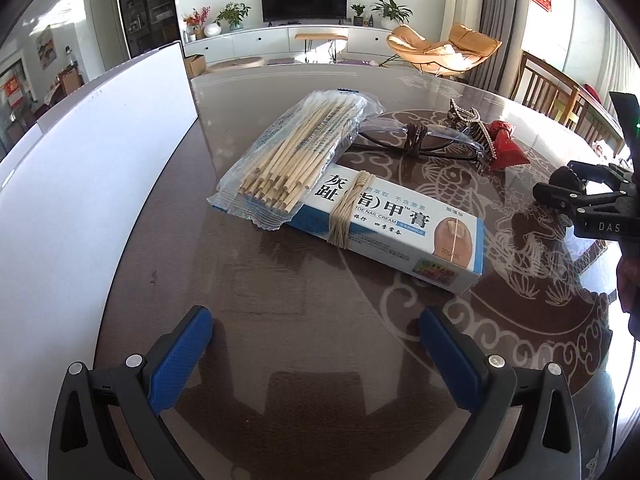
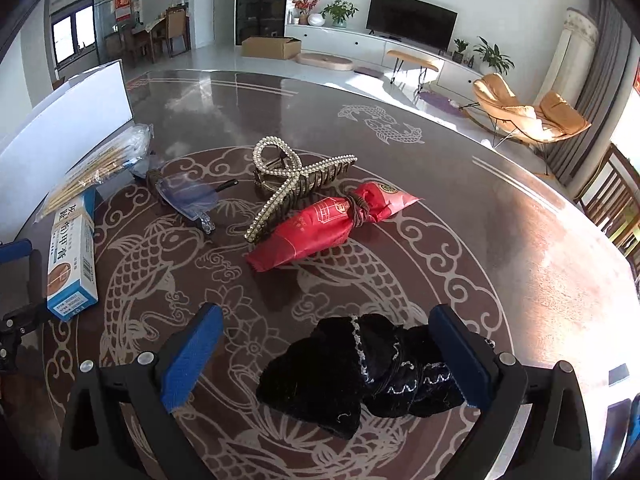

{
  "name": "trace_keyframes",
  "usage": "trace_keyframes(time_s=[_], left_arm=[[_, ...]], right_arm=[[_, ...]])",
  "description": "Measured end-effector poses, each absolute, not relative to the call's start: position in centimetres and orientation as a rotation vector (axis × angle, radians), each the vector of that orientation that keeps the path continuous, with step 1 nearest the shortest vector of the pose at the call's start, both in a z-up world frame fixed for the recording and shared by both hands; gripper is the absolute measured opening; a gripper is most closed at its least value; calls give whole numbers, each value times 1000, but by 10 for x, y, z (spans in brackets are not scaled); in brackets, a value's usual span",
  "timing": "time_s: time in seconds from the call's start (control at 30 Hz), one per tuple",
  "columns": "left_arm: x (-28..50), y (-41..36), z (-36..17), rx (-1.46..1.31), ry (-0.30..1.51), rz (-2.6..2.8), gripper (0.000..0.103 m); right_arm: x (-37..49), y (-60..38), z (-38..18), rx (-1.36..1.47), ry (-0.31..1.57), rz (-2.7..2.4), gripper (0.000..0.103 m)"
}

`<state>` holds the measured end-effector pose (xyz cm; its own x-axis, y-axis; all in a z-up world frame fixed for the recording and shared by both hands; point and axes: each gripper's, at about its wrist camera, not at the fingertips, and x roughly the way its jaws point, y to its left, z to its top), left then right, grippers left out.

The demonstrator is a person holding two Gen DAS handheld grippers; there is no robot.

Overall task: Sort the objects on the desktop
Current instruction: 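Grasp the black velvet pouch with white trim with the right tool, then grasp the blue nail cream box with the left tool while the right tool lifts the pouch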

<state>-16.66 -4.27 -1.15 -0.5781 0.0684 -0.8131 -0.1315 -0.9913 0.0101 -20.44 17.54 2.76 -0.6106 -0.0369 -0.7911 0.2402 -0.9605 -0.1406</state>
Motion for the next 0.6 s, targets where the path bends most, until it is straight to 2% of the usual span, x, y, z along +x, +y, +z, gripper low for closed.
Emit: trace_keyframes(time_s=[0.13, 0.23, 0.3, 0.37, 0.47, 0.6], left_arm=[[-156, -44, -10, -1402, 49, 2760, 103], [-150, -55, -7, -1393, -198, 2760, 103], [-150, -60, -3, -1373, -410, 2745, 103], [-156, -58, 1, -1387, -538, 2755, 103], [-179, -38, 3, -1477, -538, 2767, 103], [-208, -3, -1, -1563, -338, 2851, 103]], right_arm=[[-184, 199, 37, 1245, 254, -2803, 103], [-179, 213, 33, 1275, 184, -2800, 103], [-178, 217, 27, 1280, 225, -2822, 103], [-180, 222, 24, 1319, 207, -2832, 103], [-182, 234, 24, 1345, 121, -2834, 103], [-189, 254, 17, 1439, -12, -2804, 103]])
